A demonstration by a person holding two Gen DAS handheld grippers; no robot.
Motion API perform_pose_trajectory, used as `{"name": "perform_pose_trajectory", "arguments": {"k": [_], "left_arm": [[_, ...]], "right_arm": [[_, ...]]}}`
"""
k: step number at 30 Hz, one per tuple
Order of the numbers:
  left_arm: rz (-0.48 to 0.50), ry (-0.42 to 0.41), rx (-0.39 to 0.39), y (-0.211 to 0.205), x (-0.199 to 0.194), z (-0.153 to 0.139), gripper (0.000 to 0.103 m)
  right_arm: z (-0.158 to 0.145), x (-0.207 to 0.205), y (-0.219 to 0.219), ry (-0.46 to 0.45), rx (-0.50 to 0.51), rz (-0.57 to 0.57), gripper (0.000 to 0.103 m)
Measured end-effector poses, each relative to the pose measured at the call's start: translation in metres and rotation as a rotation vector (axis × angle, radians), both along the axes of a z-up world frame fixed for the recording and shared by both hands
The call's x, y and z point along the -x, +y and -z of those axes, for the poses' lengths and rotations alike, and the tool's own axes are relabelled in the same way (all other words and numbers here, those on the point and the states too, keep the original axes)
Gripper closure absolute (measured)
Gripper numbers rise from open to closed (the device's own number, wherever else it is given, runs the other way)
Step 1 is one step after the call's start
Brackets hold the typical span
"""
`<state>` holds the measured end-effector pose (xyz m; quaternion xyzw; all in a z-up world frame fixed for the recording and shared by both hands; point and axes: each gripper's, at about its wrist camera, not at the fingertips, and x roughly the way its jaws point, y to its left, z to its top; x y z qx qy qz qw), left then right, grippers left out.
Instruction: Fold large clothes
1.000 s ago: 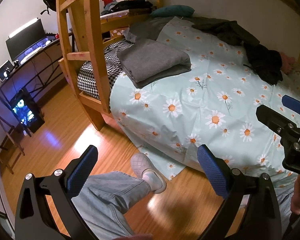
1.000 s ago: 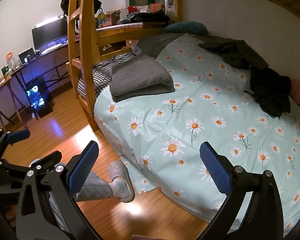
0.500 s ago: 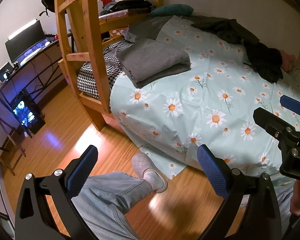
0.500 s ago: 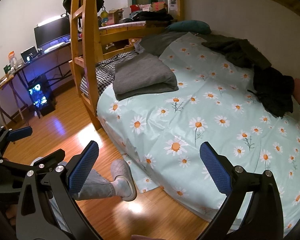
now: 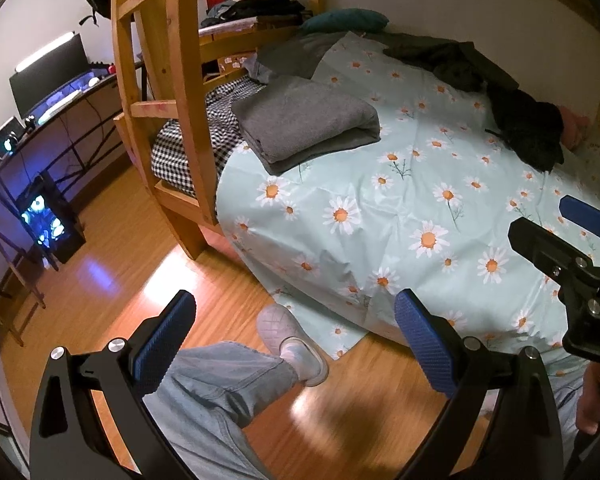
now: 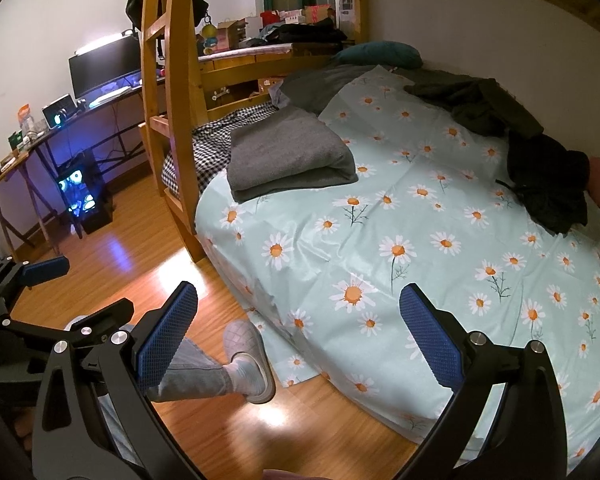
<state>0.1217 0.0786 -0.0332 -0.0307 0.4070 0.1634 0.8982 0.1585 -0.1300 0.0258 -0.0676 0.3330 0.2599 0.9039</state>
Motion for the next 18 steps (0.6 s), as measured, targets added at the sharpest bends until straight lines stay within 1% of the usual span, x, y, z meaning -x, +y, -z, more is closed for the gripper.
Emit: {"name": "perform_pose_trajectory", "arguments": {"k": [2, 12, 18], "left_arm": [[0.0, 0.001, -0.009, -0.001, 0.0, 0.0, 0.006], [0.003, 0.016, -0.005, -0.003, -0.008, -0.001, 0.006], [-0.009, 0.016, -0.034, 0.0, -0.02, 0.0, 0.006]], "right_arm": [[0.0, 0.0, 0.0, 0.0, 0.001, 0.0, 0.004], [0.0, 0.001, 0.001, -0.001, -0.005, -0.004, 0.004], [0.0, -0.011, 0.001, 0.0, -0.017, -0.008, 0.004]]}}
